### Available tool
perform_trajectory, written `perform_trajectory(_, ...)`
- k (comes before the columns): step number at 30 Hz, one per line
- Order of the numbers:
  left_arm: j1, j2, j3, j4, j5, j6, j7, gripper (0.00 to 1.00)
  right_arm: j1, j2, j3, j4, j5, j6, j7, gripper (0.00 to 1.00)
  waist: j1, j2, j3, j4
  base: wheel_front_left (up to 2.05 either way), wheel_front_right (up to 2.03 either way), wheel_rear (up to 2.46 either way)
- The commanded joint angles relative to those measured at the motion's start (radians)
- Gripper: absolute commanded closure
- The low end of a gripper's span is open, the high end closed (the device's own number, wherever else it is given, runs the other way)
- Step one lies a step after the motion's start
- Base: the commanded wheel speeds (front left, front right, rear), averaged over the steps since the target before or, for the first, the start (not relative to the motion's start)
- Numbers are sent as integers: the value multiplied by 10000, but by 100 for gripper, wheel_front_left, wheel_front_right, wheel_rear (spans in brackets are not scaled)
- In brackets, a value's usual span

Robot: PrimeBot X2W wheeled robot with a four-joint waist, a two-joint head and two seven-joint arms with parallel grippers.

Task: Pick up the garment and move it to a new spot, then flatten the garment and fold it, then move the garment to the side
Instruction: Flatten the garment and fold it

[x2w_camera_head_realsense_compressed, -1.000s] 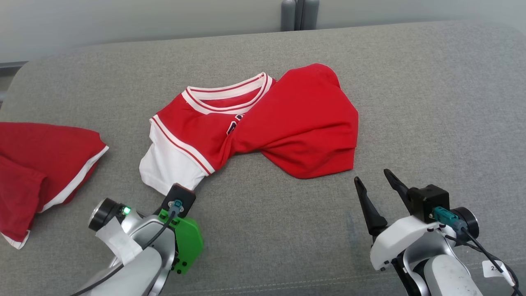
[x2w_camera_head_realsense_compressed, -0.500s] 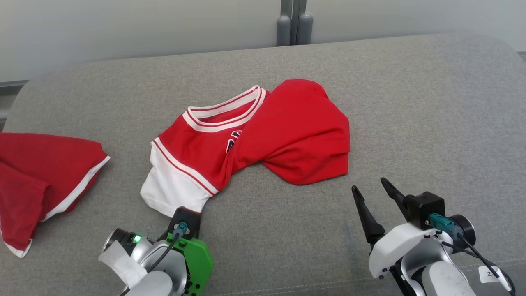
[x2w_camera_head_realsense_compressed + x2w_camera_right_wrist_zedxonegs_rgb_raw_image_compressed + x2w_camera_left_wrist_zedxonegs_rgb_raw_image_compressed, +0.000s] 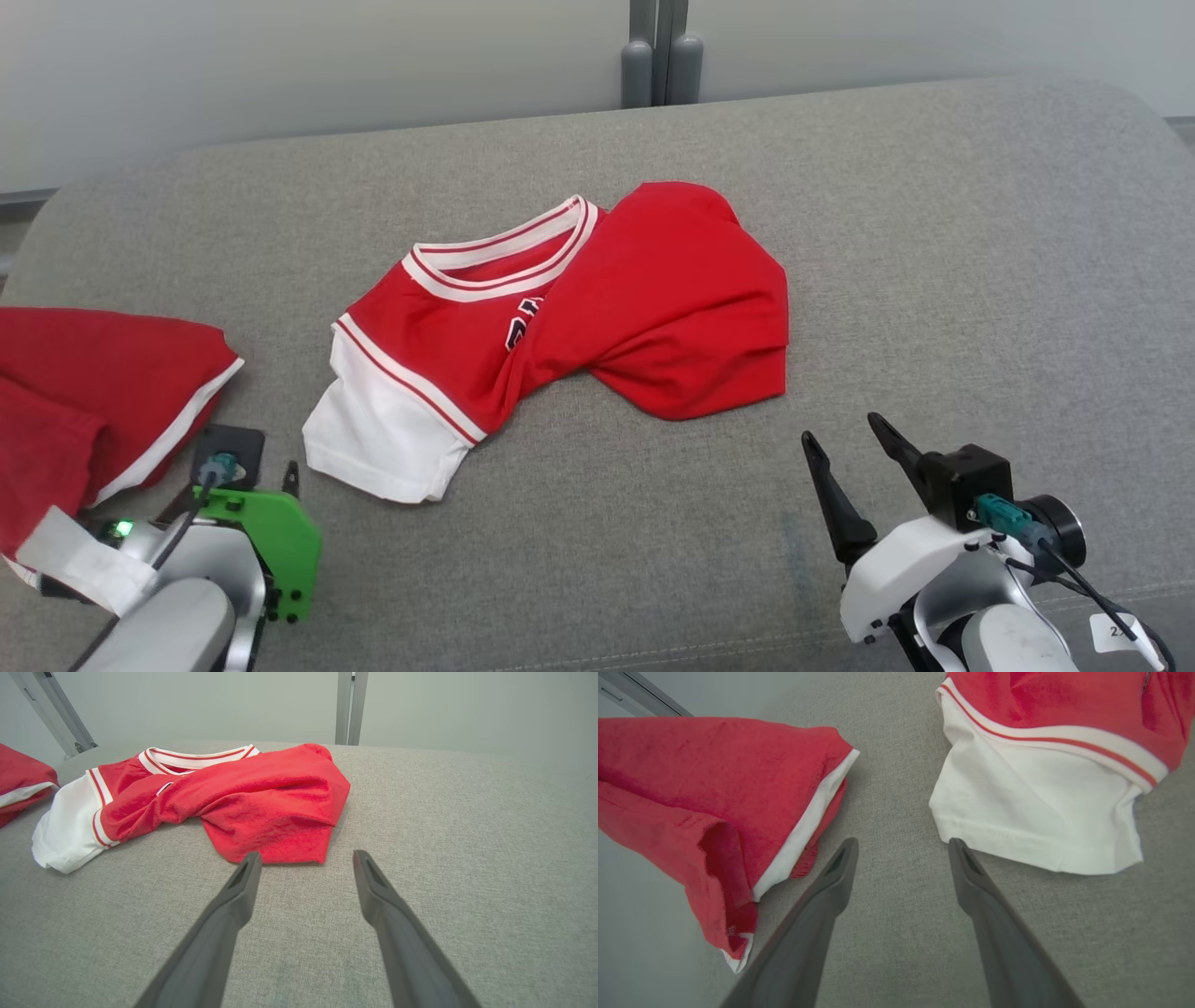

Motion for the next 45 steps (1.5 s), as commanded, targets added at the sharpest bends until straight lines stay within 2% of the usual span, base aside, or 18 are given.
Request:
perform_trajectory(1,-262,141,55,39,19,-2,20,0,13,-18,-1,-79,-64,1,46,0,0,0,137,-24,0,0,0)
perform_trajectory(6,-858,309,-78,571,269,-261,300,0,-229,-20,71,-360,-247,1,164,0,0,0,586,-180,0,0,0)
perform_trajectory(17,-1914,-130,-304,1549,-148,-1359,940,0,-489,-18,46,-667,-357,1,272,0,0,0,1394,-464,0,0,0)
perform_trajectory(24,-2061,-433,-285,2078,-341,-1633,771,0,-590,-18,86,-602,-266,1,205,0,0,0,1546,-524,0,0,0)
perform_trajectory(25,-2087,-474,-290,2183,-357,-1681,764,3,-606,-20,96,-596,-267,1,204,0,0,0,1559,-528,0,0,0)
perform_trajectory(26,-2132,-518,-289,2265,-402,-1724,726,32,-618,-18,104,-596,-271,1,207,0,0,0,1575,-530,0,0,0)
perform_trajectory(27,-2167,-575,-275,2335,-471,-1815,698,54,-635,-18,112,-594,-274,1,208,0,0,0,1592,-533,0,0,0)
perform_trajectory(28,-2210,-633,-271,2422,-509,-1871,694,84,-659,-18,120,-590,-279,1,209,0,0,0,1607,-533,0,0,0)
perform_trajectory(29,-2240,-690,-288,2522,-567,-1934,745,100,-688,-18,126,-588,-288,1,211,0,0,0,1616,-533,0,0,0)
perform_trajectory(36,-2190,-933,-259,3009,-834,-2068,788,100,-691,-18,104,-560,-289,1,223,0,0,0,1606,-465,0,0,0)
perform_trajectory(45,-1817,-725,151,2551,-733,-987,38,100,-505,-20,-29,-494,-225,1,181,0,0,0,1261,-41,0,0,0)
